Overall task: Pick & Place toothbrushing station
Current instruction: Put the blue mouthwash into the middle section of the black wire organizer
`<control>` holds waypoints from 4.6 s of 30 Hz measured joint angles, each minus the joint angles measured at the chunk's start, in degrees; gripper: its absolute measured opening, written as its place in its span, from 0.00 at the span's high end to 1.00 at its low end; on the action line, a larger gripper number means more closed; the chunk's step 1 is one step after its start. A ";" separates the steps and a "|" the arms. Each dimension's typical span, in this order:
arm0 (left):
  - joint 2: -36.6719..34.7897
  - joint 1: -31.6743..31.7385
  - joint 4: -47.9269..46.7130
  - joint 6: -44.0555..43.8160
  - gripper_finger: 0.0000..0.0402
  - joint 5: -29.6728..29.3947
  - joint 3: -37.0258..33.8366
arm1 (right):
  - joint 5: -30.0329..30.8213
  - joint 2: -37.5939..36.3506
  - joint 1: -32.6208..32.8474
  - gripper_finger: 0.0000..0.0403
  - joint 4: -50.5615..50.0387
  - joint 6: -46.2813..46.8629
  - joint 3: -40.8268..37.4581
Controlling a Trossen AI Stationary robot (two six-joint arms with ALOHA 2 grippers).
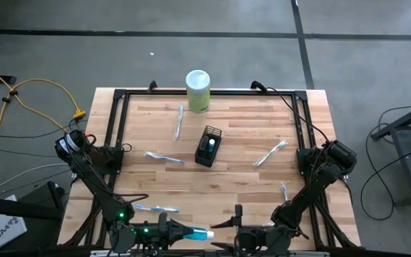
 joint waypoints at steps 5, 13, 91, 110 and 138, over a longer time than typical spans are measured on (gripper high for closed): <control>0.00 0.57 -0.02 -0.08 0.79 -0.01 0.00 | -0.96 -0.01 -0.04 0.50 1.33 -1.05 0.00; 0.00 0.72 -0.02 -0.03 0.79 0.29 0.00 | -1.10 -0.04 -0.35 0.50 2.54 -2.88 0.00; 0.09 -2.45 -0.29 -10.56 0.50 -6.55 -0.01 | 8.51 -1.37 -3.17 0.78 -9.27 5.59 0.04; 0.07 -2.93 -15.40 -32.68 0.50 -21.99 0.00 | -26.35 -18.67 -27.28 0.78 -51.35 31.67 0.09; 0.07 1.23 -19.21 -38.09 0.50 -22.05 0.00 | -47.39 -23.30 -51.04 0.78 -85.70 0.26 15.28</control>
